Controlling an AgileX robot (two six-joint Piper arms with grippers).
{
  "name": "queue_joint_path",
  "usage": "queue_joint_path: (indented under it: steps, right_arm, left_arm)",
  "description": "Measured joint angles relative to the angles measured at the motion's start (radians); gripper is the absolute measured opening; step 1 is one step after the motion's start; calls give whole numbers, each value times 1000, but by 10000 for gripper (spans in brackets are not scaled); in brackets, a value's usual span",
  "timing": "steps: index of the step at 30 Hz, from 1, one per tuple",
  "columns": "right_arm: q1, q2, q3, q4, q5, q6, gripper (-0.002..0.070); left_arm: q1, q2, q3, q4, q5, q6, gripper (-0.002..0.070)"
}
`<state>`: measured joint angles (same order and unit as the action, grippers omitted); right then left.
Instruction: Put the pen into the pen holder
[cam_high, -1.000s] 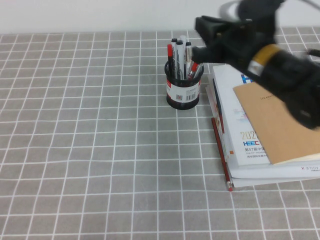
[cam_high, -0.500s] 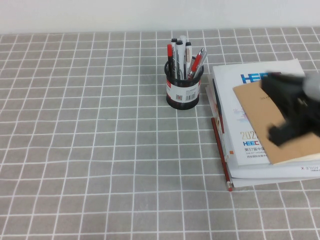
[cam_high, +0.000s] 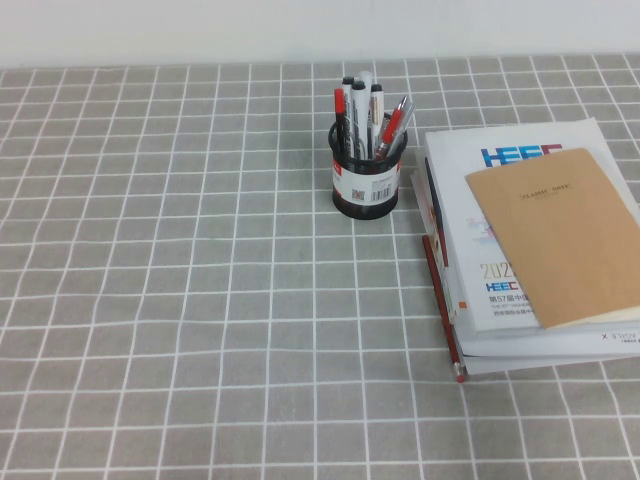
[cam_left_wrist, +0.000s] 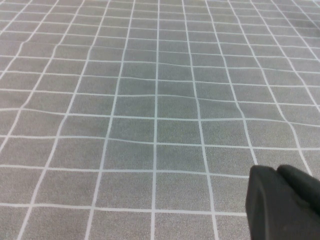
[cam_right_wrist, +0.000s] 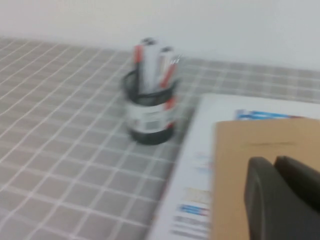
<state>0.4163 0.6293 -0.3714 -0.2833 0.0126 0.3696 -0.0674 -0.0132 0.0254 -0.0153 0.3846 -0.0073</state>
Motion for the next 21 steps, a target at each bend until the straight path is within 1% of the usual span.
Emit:
queue_joint_path:
  steps: [7,11,19,21]
  right_arm:
    - [-203,-256,159,3,19,0,-12]
    - [-289,-362,235,3,22,0,-12]
    - [-309,-404,307,4,26,0,-12]
    - [-309,-408,314,38,26,-18,-12]
  left_arm:
    - [0,0,0,0,0,0,-6]
    - [0,0,0,0,0,0,-6]
    - [0,0,0,0,0,0,-6]
    - [0,0,0,0,0,0,-6]
